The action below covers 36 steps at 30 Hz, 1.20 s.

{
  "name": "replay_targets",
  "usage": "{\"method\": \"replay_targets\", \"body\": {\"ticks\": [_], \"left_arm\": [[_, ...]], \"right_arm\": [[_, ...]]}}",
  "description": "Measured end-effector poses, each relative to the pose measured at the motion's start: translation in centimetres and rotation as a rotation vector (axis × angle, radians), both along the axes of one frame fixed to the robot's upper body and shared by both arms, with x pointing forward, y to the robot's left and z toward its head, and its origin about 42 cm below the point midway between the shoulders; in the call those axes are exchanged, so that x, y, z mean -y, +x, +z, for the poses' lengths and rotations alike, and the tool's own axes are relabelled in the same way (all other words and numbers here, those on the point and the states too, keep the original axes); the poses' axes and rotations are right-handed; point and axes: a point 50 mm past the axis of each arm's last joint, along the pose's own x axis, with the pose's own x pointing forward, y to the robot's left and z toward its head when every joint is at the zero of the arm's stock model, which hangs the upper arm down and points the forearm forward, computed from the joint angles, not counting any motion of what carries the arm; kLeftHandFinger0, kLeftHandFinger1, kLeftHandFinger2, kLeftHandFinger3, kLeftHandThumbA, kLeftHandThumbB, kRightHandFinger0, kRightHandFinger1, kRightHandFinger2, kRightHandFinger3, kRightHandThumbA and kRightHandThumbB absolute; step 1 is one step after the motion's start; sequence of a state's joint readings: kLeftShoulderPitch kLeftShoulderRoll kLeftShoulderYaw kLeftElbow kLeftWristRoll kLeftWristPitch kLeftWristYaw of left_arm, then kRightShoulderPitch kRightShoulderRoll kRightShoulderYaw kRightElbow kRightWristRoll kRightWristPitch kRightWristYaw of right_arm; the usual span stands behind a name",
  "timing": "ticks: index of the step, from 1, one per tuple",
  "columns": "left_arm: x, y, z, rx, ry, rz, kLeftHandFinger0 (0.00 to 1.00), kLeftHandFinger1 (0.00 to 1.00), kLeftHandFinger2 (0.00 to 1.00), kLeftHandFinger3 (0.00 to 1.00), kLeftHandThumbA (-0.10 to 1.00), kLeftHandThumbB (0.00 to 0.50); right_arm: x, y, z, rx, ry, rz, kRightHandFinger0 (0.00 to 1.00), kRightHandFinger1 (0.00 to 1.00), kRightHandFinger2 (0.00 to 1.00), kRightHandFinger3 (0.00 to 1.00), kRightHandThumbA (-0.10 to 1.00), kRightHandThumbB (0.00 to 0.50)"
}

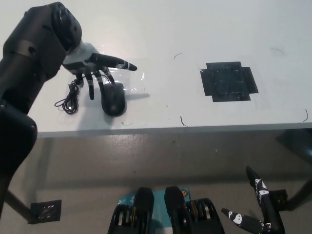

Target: The robot uses left hand to click on the left button of the black mouse, which is placed on the left area of the table

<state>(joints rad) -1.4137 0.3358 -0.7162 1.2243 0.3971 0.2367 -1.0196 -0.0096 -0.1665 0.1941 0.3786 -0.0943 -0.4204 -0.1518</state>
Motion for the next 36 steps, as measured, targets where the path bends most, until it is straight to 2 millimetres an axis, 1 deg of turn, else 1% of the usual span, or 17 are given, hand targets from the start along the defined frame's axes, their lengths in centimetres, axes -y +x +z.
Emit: {"method": "replay_targets", "body": {"ticks": [5, 6, 7, 8, 10, 11, 12, 13, 15, 17, 20, 23, 27, 31, 34, 35, 36], "left_arm": [[-0.2, 0.0, -0.3, 0.002, 0.012, -0.002, 0.32, 0.50, 0.90, 1.00, 1.00, 0.500], [-0.3, 0.0, -0.3, 0.000, 0.013, 0.000, 0.53, 0.84, 1.00, 1.00, 1.00, 0.500], [-0.4, 0.0, -0.4, -0.001, 0.015, 0.000, 0.98, 1.00, 1.00, 1.00, 1.00, 0.500], [-0.5, 0.1, -0.5, -0.001, 0.019, -0.001, 1.00, 1.00, 1.00, 1.00, 1.00, 0.500], [-0.6, 0.1, -0.6, 0.001, 0.026, -0.006, 0.86, 1.00, 1.00, 1.00, 1.00, 0.498], [-0.6, 0.1, -0.7, 0.003, 0.030, -0.008, 1.00, 1.00, 1.00, 1.00, 1.00, 0.499], [-0.7, 0.1, -0.7, 0.003, 0.034, -0.009, 0.62, 0.77, 0.88, 1.00, 1.00, 0.500], [-0.8, 0.1, -0.8, 0.004, 0.040, -0.011, 0.42, 0.62, 0.82, 1.00, 1.00, 0.498], [-0.9, 0.1, -0.9, 0.002, 0.043, -0.005, 0.45, 0.58, 0.76, 1.00, 1.00, 0.500], [-1.1, 0.1, -1.0, 0.001, 0.048, 0.000, 0.12, 0.25, 0.58, 1.00, 1.00, 0.500], [-1.4, 0.1, -1.1, 0.002, 0.059, 0.011, 0.18, 0.34, 0.72, 1.00, 1.00, 0.500], [-1.6, 0.1, -1.2, 0.002, 0.068, 0.017, 0.00, 0.18, 0.62, 1.00, 1.00, 0.498], [-1.7, 0.1, -1.2, 0.003, 0.074, 0.010, 0.26, 0.60, 0.95, 1.00, 1.00, 0.488], [-1.6, 0.1, -1.3, 0.004, 0.078, 0.005, 0.24, 0.58, 1.00, 1.00, 1.00, 0.500], [-1.4, 0.1, -1.5, 0.000, 0.088, 0.000, 0.15, 0.47, 0.86, 1.00, 1.00, 0.500], [-1.4, 0.1, -1.6, -0.003, 0.089, 0.000, 0.24, 0.62, 1.00, 1.00, 1.00, 0.500], [-1.3, 0.1, -1.8, -0.007, 0.090, 0.000, 0.63, 1.00, 1.00, 1.00, 1.00, 0.492]], "right_arm": [[0.0, 0.0, 0.0, 0.002, 0.001, 0.002, 1.00, 1.00, 1.00, 1.00, 1.00, 0.417], [0.0, 0.0, 0.1, 0.002, 0.001, 0.002, 1.00, 1.00, 1.00, 1.00, 1.00, 0.423], [0.0, 0.0, 0.1, 0.002, 0.001, 0.003, 1.00, 1.00, 1.00, 1.00, 1.00, 0.423], [0.0, 0.0, 0.1, 0.002, 0.001, 0.003, 1.00, 1.00, 1.00, 1.00, 1.00, 0.422], [0.0, 0.1, 0.1, 0.004, 0.001, 0.005, 1.00, 1.00, 1.00, 1.00, 1.00, 0.421], [-0.1, 0.1, 0.2, 0.007, 0.001, 0.005, 1.00, 1.00, 1.00, 1.00, 1.00, 0.422], [-0.1, 0.1, 0.2, 0.008, 0.002, 0.006, 1.00, 1.00, 1.00, 1.00, 1.00, 0.423], [-0.1, 0.1, 0.3, 0.010, 0.002, 0.007, 1.00, 1.00, 1.00, 1.00, 1.00, 0.423], [-0.1, 0.1, 0.3, 0.011, 0.002, 0.008, 1.00, 1.00, 1.00, 1.00, 1.00, 0.415], [-0.1, 0.2, 0.4, 0.012, 0.002, 0.009, 1.00, 1.00, 1.00, 1.00, 1.00, 0.415], [-0.1, 0.4, 0.5, 0.017, 0.002, 0.010, 1.00, 1.00, 1.00, 1.00, 1.00, 0.416], [-0.1, 0.6, 0.6, 0.022, 0.002, 0.011, 1.00, 1.00, 1.00, 1.00, 1.00, 0.422], [-0.1, 0.6, 0.8, 0.026, 0.002, 0.011, 1.00, 1.00, 1.00, 1.00, 1.00, 0.428], [-0.1, 0.6, 0.8, 0.026, 0.002, 0.012, 1.00, 1.00, 1.00, 1.00, 1.00, 0.426], [-0.1, 0.7, 0.8, 0.028, 0.003, 0.013, 1.00, 1.00, 1.00, 1.00, 1.00, 0.421], [-0.1, 0.7, 0.8, 0.028, 0.003, 0.013, 1.00, 1.00, 1.00, 1.00, 1.00, 0.421], [-0.1, 0.7, 0.8, 0.029, 0.003, 0.014, 1.00, 1.00, 1.00, 1.00, 1.00, 0.419]]}}
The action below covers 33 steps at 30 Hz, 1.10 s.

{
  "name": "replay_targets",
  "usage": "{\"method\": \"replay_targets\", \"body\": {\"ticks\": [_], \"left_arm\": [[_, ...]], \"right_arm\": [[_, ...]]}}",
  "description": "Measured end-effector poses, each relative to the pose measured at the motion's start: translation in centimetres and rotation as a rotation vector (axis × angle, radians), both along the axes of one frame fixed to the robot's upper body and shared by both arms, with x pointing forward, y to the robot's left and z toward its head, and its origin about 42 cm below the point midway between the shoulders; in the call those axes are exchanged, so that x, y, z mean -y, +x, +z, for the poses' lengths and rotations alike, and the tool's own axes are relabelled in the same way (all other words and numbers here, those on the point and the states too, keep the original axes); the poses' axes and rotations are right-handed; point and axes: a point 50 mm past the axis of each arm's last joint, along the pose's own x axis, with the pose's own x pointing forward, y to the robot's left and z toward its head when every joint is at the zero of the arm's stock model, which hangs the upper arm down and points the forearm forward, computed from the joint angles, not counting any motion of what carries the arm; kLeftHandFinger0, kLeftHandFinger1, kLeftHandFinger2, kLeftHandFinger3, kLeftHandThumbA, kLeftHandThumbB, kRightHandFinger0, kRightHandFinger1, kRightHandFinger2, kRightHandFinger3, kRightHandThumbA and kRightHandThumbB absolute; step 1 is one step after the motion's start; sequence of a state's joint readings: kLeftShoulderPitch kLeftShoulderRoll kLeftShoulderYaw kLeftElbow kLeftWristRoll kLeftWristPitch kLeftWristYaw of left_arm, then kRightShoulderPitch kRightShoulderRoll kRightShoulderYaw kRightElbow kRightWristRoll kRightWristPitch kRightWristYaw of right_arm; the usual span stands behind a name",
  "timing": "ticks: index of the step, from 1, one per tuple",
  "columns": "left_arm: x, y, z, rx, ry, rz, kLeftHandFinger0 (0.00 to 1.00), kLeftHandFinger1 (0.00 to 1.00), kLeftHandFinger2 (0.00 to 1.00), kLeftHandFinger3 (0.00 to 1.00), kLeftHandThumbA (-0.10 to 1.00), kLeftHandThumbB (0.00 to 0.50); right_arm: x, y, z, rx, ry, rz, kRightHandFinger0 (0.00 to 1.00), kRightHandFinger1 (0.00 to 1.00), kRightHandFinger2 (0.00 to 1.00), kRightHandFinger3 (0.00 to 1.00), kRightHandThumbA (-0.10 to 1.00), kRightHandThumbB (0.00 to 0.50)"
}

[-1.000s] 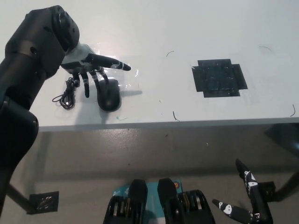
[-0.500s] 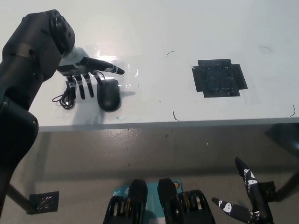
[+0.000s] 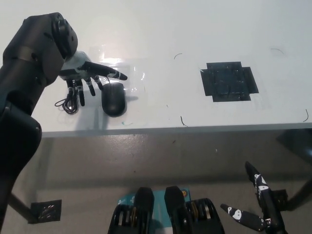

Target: The robot uses left hand to click on the left button of the black mouse, which is placed on the left area of the table

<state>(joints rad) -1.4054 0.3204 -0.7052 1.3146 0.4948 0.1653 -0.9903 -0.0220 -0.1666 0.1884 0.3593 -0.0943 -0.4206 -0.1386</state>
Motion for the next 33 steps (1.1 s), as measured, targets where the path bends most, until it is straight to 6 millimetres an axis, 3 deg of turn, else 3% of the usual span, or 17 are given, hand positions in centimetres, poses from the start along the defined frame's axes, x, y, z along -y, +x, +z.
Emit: {"method": "replay_targets", "body": {"ticks": [1, 2, 4, 5, 6, 7, 8, 12, 16, 20, 21, 22, 23, 26, 28, 30, 33], "left_arm": [[0.1, 0.0, -0.2, -0.004, 0.004, -0.003, 0.81, 0.98, 1.00, 1.00, 1.00, 0.500], [0.3, 0.0, -0.2, -0.002, 0.011, -0.013, 0.56, 0.71, 0.95, 1.00, 1.00, 0.500], [0.4, 0.0, -0.3, 0.001, 0.022, -0.027, 0.49, 0.68, 0.91, 1.00, 1.00, 0.500], [0.4, 0.0, -0.3, 0.003, 0.024, -0.030, 0.31, 0.47, 0.69, 1.00, 1.00, 0.500], [0.4, 0.0, -0.3, 0.004, 0.026, -0.031, 0.31, 0.47, 0.69, 1.00, 1.00, 0.500], [0.4, 0.0, -0.3, 0.004, 0.027, -0.032, 0.65, 0.72, 0.84, 1.00, 1.00, 0.500], [0.5, 0.0, -0.4, 0.004, 0.029, -0.033, 0.52, 0.53, 0.63, 1.00, 1.00, 0.500], [0.6, 0.0, -0.4, 0.007, 0.033, -0.044, 0.04, 0.30, 0.68, 1.00, 1.00, 0.500], [0.6, 0.0, -0.6, 0.004, 0.024, -0.036, 0.30, 0.55, 0.95, 1.00, 1.00, 0.500], [0.6, 0.0, -0.7, 0.007, 0.028, -0.037, 0.08, 0.31, 0.75, 1.00, 1.00, 0.492], [0.6, 0.0, -0.7, 0.007, 0.029, -0.037, 0.46, 0.59, 0.96, 1.00, 1.00, 0.493], [0.6, 0.0, -0.7, 0.008, 0.025, -0.037, 0.63, 0.73, 1.00, 1.00, 1.00, 0.497], [0.6, 0.0, -0.6, 0.010, 0.021, -0.038, 0.68, 0.61, 0.91, 1.00, 1.00, 0.500], [0.5, 0.1, 0.2, 0.030, -0.022, -0.041, 0.09, 0.23, 0.62, 1.00, 1.00, 0.500], [0.1, 0.2, 1.6, 0.057, -0.059, -0.042, 0.07, 0.24, 0.64, 1.00, 1.00, 0.500], [-0.7, 0.3, 4.0, 0.109, -0.107, -0.043, 0.00, 0.01, 0.39, 1.00, 1.00, 0.500], [-2.2, 0.0, 9.2, 0.221, -0.204, -0.039, 0.09, 0.15, 0.50, 1.00, 1.00, 0.419]], "right_arm": [[0.0, 0.0, 0.0, 0.000, 0.000, 0.000, 1.00, 1.00, 1.00, 1.00, 1.00, 0.413], [0.0, 0.0, 0.0, 0.000, 0.000, 0.001, 1.00, 1.00, 1.00, 1.00, 1.00, 0.414], [0.0, 0.0, 0.0, 0.001, 0.000, 0.002, 1.00, 1.00, 1.00, 1.00, 1.00, 0.414], [0.0, 0.0, 0.0, 0.001, 0.000, 0.002, 1.00, 1.00, 1.00, 1.00, 1.00, 0.415], [0.0, 0.0, 0.1, 0.002, 0.000, 0.002, 1.00, 1.00, 1.00, 1.00, 1.00, 0.415], [0.0, 0.0, 0.1, 0.002, 0.000, 0.002, 1.00, 1.00, 1.00, 1.00, 1.00, 0.409], [0.0, 0.0, 0.1, 0.002, 0.000, 0.002, 1.00, 1.00, 1.00, 1.00, 1.00, 0.414], [0.0, 0.0, 0.1, 0.002, 0.000, 0.002, 1.00, 1.00, 1.00, 1.00, 1.00, 0.416], [0.0, 0.0, 0.1, 0.002, 0.000, 0.003, 1.00, 1.00, 1.00, 1.00, 1.00, 0.412], [-0.1, 0.0, 0.1, 0.003, -0.002, 0.004, 1.00, 1.00, 1.00, 1.00, 1.00, 0.411], [-0.1, 0.0, 0.1, 0.003, -0.002, 0.004, 1.00, 1.00, 1.00, 1.00, 1.00, 0.407], [-0.1, 0.0, 0.1, 0.003, -0.002, 0.004, 1.00, 1.00, 1.00, 1.00, 1.00, 0.407], [-0.1, 0.0, 0.1, 0.003, -0.002, 0.004, 1.00, 1.00, 1.00, 1.00, 1.00, 0.412], [-0.1, 0.0, 0.1, 0.003, -0.002, 0.003, 1.00, 1.00, 1.00, 1.00, 1.00, 0.418], [-0.1, 0.0, 0.1, 0.002, -0.002, 0.003, 1.00, 1.00, 1.00, 1.00, 1.00, 0.421], [0.0, 0.0, 0.0, 0.002, -0.002, 0.003, 1.00, 1.00, 1.00, 1.00, 1.00, 0.415], [0.0, -0.1, 0.0, -0.001, -0.002, 0.002, 1.00, 1.00, 1.00, 1.00, 1.00, 0.420]]}}
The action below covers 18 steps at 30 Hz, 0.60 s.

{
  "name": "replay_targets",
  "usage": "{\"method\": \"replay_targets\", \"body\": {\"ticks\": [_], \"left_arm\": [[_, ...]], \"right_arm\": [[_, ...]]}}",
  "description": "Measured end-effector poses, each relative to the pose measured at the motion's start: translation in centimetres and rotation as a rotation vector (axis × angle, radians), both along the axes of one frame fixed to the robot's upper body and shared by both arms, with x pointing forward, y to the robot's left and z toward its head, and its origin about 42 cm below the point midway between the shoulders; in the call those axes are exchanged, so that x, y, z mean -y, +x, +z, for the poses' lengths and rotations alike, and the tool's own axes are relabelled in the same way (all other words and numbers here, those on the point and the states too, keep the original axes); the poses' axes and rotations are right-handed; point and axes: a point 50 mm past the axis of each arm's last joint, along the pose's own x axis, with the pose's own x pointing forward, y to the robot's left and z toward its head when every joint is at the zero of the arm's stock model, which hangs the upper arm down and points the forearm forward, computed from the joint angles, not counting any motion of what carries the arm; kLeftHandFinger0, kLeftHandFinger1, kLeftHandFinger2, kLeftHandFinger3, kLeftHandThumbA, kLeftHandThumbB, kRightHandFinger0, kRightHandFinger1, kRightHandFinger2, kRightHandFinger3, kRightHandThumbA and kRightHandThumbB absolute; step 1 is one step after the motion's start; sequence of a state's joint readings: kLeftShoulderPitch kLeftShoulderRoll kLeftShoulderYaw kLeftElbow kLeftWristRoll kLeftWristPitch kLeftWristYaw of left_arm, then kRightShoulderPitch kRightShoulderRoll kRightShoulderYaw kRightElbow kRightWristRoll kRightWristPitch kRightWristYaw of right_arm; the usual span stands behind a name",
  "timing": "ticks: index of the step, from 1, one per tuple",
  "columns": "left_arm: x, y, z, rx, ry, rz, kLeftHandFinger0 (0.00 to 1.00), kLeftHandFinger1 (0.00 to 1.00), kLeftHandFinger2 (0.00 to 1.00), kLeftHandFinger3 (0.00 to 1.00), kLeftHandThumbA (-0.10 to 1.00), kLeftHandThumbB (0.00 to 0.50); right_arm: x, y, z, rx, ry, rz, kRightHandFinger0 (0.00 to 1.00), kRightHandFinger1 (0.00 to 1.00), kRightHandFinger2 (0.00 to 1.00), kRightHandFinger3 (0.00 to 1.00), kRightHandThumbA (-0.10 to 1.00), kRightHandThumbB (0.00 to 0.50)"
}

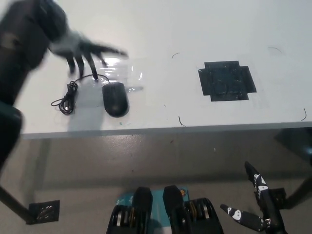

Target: The robot uses left hand to click on the left button of the black mouse, which is placed on the left area of the table

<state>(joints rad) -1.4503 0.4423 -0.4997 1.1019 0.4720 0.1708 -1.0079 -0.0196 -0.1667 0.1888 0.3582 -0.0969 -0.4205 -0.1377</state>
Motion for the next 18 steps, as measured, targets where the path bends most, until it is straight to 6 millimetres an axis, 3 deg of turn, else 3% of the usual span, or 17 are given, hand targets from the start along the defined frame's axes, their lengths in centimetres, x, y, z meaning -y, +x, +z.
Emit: {"method": "replay_targets", "body": {"ticks": [2, 4, 5, 6, 7, 8, 9, 10, 11, 12, 13, 14, 16, 18], "left_arm": [[-0.5, -0.5, 2.2, 0.060, -0.033, -0.014, 0.17, 0.26, 0.59, 1.00, 1.00, 0.323], [-0.8, -1.2, 3.5, 0.118, -0.066, -0.038, 0.14, 0.31, 0.60, 1.00, 1.00, 0.309], [-0.9, -1.6, 3.5, 0.140, -0.088, -0.055, 0.11, 0.30, 0.56, 1.00, 1.00, 0.318], [-0.9, -1.8, 3.3, 0.150, -0.100, -0.064, 0.11, 0.20, 0.42, 1.00, 1.00, 0.355], [-1.1, -2.3, 2.5, 0.158, -0.124, -0.079, 0.18, 0.15, 0.35, 1.00, 1.00, 0.429], [-1.2, -2.5, 1.8, 0.156, -0.137, -0.081, 0.18, 0.10, 0.28, 1.00, 1.00, 0.450], [-1.4, -3.0, 0.4, 0.154, -0.169, -0.095, 0.34, 0.20, 0.32, 1.00, 1.00, 0.371], [-1.4, -3.0, 0.4, 0.154, -0.169, -0.095, 0.51, 0.27, 0.35, 1.00, 1.00, 0.352], [-1.8, -3.8, -1.8, 0.143, -0.202, -0.107, 0.63, 0.37, 0.47, 1.00, 1.00, 0.329], [-1.8, -4.1, -2.3, 0.142, -0.213, -0.112, 0.81, 0.53, 0.62, 1.00, 1.00, 0.336], [-2.2, -4.8, -4.1, 0.133, -0.240, -0.118, 0.87, 0.58, 0.65, 1.00, 1.00, 0.335], [-2.6, -5.5, -5.8, 0.119, -0.264, -0.120, 1.00, 0.90, 0.96, 1.00, 1.00, 0.317], [-3.4, -6.8, -8.7, 0.094, -0.303, -0.115, 1.00, 1.00, 1.00, 1.00, 1.00, 0.321], [-4.3, -8.8, -12.7, 0.051, -0.351, -0.103, 1.00, 1.00, 1.00, 1.00, 1.00, 0.368]], "right_arm": [[0.0, -0.1, -0.1, -0.003, 0.000, -0.001, 1.00, 1.00, 1.00, 1.00, 1.00, 0.425], [0.0, -0.2, -0.2, -0.009, -0.001, -0.002, 1.00, 1.00, 1.00, 1.00, 1.00, 0.421], [0.0, -0.3, -0.3, -0.012, -0.001, -0.002, 1.00, 1.00, 1.00, 1.00, 1.00, 0.415], [0.0, -0.3, -0.3, -0.014, -0.001, -0.002, 1.00, 1.00, 1.00, 1.00, 1.00, 0.411], [0.1, -0.4, -0.4, -0.017, -0.001, -0.003, 1.00, 1.00, 1.00, 1.00, 1.00, 0.412], [0.1, -0.5, -0.5, -0.019, -0.001, -0.004, 1.00, 1.00, 1.00, 1.00, 1.00, 0.413], [0.1, -0.6, -0.6, -0.025, -0.002, -0.005, 1.00, 1.00, 1.00, 1.00, 1.00, 0.404], [0.1, -0.6, -0.6, -0.025, -0.002, -0.005, 1.00, 1.00, 1.00, 1.00, 1.00, 0.403], [0.2, -0.8, -0.8, -0.032, -0.003, -0.006, 1.00, 1.00, 1.00, 1.00, 1.00, 0.406], [0.2, -0.8, -0.9, -0.035, -0.003, -0.007, 1.00, 1.00, 1.00, 1.00, 1.00, 0.408], [0.2, -1.0, -1.0, -0.040, -0.003, -0.008, 1.00, 1.00, 1.00, 1.00, 1.00, 0.408], [0.2, -1.1, -1.2, -0.045, -0.004, -0.009, 1.00, 1.00, 1.00, 1.00, 1.00, 0.410], [0.2, -1.2, -1.3, -0.051, -0.004, -0.010, 1.00, 1.00, 1.00, 1.00, 1.00, 0.411], [0.3, -1.5, -1.6, -0.061, -0.005, -0.012, 1.00, 1.00, 1.00, 1.00, 1.00, 0.411]]}}
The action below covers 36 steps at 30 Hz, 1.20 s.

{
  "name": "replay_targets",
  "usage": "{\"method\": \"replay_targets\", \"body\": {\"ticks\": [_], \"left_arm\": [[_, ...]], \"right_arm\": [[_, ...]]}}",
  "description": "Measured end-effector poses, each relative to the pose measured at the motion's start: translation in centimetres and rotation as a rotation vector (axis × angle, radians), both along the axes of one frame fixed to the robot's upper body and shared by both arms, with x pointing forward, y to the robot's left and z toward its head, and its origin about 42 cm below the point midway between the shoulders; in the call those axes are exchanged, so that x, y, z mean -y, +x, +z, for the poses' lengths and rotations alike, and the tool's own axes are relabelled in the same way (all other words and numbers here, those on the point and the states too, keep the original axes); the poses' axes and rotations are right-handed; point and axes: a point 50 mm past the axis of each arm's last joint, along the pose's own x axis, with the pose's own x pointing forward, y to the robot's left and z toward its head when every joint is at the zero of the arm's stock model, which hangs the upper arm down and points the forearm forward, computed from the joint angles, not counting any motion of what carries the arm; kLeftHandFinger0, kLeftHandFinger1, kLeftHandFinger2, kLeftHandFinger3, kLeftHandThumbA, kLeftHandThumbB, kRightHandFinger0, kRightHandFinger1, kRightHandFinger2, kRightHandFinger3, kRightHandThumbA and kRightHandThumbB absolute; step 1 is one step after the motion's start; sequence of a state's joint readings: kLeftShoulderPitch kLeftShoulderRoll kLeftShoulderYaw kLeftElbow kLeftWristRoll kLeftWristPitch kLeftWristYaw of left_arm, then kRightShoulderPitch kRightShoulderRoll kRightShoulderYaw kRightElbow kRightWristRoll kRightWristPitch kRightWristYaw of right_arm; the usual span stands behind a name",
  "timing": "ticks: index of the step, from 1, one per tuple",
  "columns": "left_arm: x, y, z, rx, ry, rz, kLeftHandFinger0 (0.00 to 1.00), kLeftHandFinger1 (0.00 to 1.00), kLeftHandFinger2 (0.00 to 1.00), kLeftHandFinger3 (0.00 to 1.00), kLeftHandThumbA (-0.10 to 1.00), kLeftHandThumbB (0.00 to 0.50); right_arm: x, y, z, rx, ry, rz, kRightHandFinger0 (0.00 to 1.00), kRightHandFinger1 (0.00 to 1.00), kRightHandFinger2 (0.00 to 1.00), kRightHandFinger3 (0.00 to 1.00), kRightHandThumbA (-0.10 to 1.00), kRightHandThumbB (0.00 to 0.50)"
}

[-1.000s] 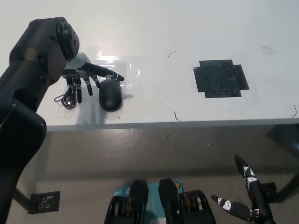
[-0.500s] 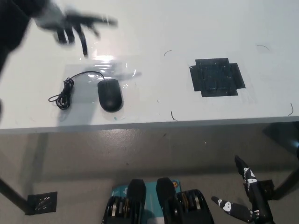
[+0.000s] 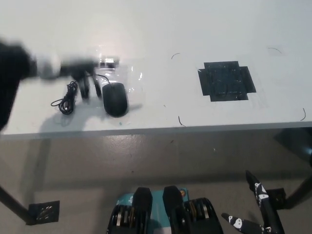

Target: The robot uses left hand to click on the left button of the black mouse, which is placed on the left area of the table

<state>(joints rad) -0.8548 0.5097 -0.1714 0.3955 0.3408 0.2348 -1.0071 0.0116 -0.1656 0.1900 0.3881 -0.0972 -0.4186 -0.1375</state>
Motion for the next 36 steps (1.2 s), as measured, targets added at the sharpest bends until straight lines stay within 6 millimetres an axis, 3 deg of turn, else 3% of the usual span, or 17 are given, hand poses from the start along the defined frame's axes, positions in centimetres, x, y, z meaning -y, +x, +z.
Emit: {"method": "replay_targets", "body": {"ticks": [3, 4, 6, 7, 8, 10, 11, 12, 14, 16, 19, 21, 24, 25, 30, 33, 36], "left_arm": [[-1.2, -4.8, -7.0, -0.085, -0.083, 0.006, 1.00, 1.00, 1.00, 1.00, 1.00, 0.488], [-1.3, -6.5, -9.0, -0.109, -0.111, 0.009, 1.00, 1.00, 1.00, 1.00, 1.00, 0.476], [-1.5, -10.1, -12.8, -0.167, -0.163, 0.016, 1.00, 1.00, 1.00, 1.00, 1.00, 0.403], [-1.5, -12.3, -14.7, -0.197, -0.193, 0.024, 1.00, 1.00, 1.00, 1.00, 1.00, 0.397], [-1.4, -13.9, -16.0, -0.218, -0.216, 0.030, 1.00, 1.00, 1.00, 1.00, 1.00, 0.338], [-0.9, -18.7, -18.7, -0.258, -0.284, 0.044, 1.00, 1.00, 1.00, 1.00, 1.00, 0.384], [-0.6, -20.2, -19.4, -0.266, -0.310, 0.047, 1.00, 1.00, 1.00, 1.00, 1.00, 0.468], [-0.2, -22.6, -20.3, -0.278, -0.349, 0.060, 1.00, 1.00, 1.00, 1.00, 1.00, 0.498], [0.5, -25.4, -20.7, -0.273, -0.399, 0.066, 1.00, 1.00, 1.00, 1.00, 1.00, 0.493], [1.3, -28.7, -20.6, -0.248, -0.459, 0.078, 1.00, 1.00, 1.00, 1.00, 1.00, 0.359], [2.2, -32.0, -19.5, -0.165, -0.542, 0.114, 1.00, 1.00, 1.00, 1.00, 1.00, 0.356], [2.5, -33.1, -19.1, -0.118, -0.585, 0.144, 1.00, 1.00, 1.00, 1.00, 1.00, 0.380], [2.5, -33.8, -19.3, -0.046, -0.639, 0.215, 1.00, 1.00, 1.00, 1.00, 1.00, 0.337], [2.5, -33.7, -19.5, -0.033, -0.649, 0.232, 1.00, 1.00, 1.00, 1.00, 1.00, 0.353], [1.8, -32.4, -21.8, 0.025, -0.695, 0.344, 1.00, 1.00, 1.00, 1.00, 1.00, 0.338], [1.3, -31.3, -23.3, 0.049, -0.710, 0.406, 1.00, 1.00, 1.00, 1.00, 1.00, 0.283], [0.9, -30.3, -24.6, 0.069, -0.722, 0.455, 1.00, 1.00, 1.00, 1.00, 1.00, 0.276]], "right_arm": [[0.0, -0.4, -0.4, -0.015, 0.000, -0.003, 1.00, 1.00, 1.00, 1.00, 1.00, 0.391], [0.1, -0.5, -0.5, -0.019, -0.001, -0.004, 1.00, 1.00, 1.00, 1.00, 1.00, 0.379], [0.1, -0.7, -0.7, -0.026, -0.001, -0.005, 1.00, 1.00, 1.00, 1.00, 1.00, 0.388], [0.1, -0.8, -0.8, -0.030, -0.001, -0.005, 1.00, 1.00, 1.00, 1.00, 1.00, 0.389], [0.1, -0.8, -0.8, -0.032, -0.001, -0.005, 1.00, 1.00, 1.00, 1.00, 1.00, 0.385], [0.1, -1.0, -1.0, -0.039, -0.002, -0.007, 1.00, 1.00, 1.00, 1.00, 1.00, 0.383], [0.2, -1.0, -1.1, -0.042, -0.003, -0.007, 1.00, 1.00, 1.00, 1.00, 1.00, 0.387], [0.1, -1.1, -1.1, -0.045, -0.003, -0.007, 1.00, 1.00, 1.00, 1.00, 1.00, 0.399], [0.1, -1.1, -1.2, -0.048, -0.003, -0.006, 1.00, 1.00, 1.00, 1.00, 1.00, 0.402], [0.1, -1.3, -1.3, -0.052, -0.003, -0.006, 1.00, 1.00, 1.00, 1.00, 1.00, 0.400], [0.1, -1.5, -1.5, -0.061, -0.003, -0.008, 1.00, 1.00, 1.00, 1.00, 1.00, 0.394], [0.1, -1.7, -1.6, -0.065, -0.003, -0.008, 1.00, 1.00, 1.00, 1.00, 1.00, 0.378], [0.0, -1.8, -1.7, -0.069, -0.001, -0.008, 1.00, 1.00, 1.00, 1.00, 1.00, 0.385], [0.0, -1.9, -1.7, -0.069, -0.001, -0.007, 1.00, 1.00, 1.00, 1.00, 1.00, 0.390], [-0.2, -1.9, -1.8, -0.070, 0.002, -0.005, 1.00, 1.00, 1.00, 1.00, 1.00, 0.395], [-0.4, -1.9, -1.8, -0.070, 0.006, -0.004, 1.00, 1.00, 1.00, 1.00, 1.00, 0.384], [-0.7, -1.9, -1.8, -0.070, 0.012, -0.003, 1.00, 1.00, 1.00, 1.00, 1.00, 0.383]]}}
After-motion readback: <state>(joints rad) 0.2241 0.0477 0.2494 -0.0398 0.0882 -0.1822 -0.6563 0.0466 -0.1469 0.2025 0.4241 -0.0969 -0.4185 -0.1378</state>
